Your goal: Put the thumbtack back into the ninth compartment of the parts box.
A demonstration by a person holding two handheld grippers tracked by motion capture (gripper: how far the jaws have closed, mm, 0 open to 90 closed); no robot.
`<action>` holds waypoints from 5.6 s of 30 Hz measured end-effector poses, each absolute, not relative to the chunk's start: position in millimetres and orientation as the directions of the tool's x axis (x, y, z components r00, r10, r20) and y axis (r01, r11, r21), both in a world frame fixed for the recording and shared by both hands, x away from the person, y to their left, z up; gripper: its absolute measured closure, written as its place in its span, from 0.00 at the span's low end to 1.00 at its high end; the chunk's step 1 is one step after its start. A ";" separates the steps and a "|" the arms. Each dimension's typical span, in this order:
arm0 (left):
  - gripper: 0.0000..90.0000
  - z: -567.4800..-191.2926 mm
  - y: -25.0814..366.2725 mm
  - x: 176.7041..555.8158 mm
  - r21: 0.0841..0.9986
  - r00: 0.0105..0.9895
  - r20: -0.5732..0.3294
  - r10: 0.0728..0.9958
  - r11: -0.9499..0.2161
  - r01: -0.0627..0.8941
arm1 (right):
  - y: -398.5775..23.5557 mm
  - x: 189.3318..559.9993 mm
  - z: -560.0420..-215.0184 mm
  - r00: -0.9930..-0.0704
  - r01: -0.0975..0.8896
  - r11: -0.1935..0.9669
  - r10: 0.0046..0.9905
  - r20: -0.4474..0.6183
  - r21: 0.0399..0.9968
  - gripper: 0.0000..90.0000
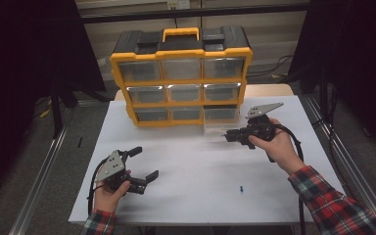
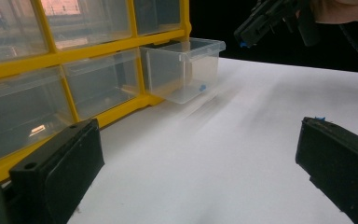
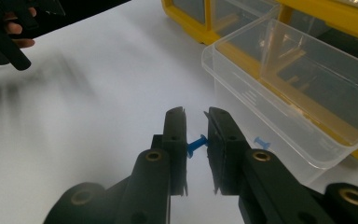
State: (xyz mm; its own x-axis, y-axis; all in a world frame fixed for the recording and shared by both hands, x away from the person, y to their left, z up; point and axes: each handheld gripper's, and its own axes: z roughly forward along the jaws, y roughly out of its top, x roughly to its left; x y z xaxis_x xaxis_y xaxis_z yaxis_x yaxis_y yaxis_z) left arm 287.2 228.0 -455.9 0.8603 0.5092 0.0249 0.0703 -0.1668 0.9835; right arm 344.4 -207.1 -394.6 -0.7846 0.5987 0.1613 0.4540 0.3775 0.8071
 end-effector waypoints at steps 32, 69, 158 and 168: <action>0.01 -455.8 228.2 287.3 0.985 0.861 0.024 0.508 -0.161 0.068 | -204.3 369.0 -383.4 -0.761 0.460 0.354 0.629 0.157 0.814 0.88; 0.01 -455.8 228.4 287.1 0.984 0.861 0.025 0.508 -0.165 0.069 | -199.9 394.5 -381.1 -0.712 0.484 0.344 0.690 0.134 0.805 0.88; 0.01 -456.6 227.9 286.1 0.981 0.864 0.030 0.503 -0.178 0.070 | -207.4 331.1 -401.3 -0.765 0.420 0.340 0.632 0.127 0.842 0.22; 0.01 -456.6 227.7 285.9 0.981 0.862 0.031 0.505 -0.180 0.070 | -214.4 321.2 -406.5 -0.764 0.429 0.329 0.628 0.144 0.841 0.22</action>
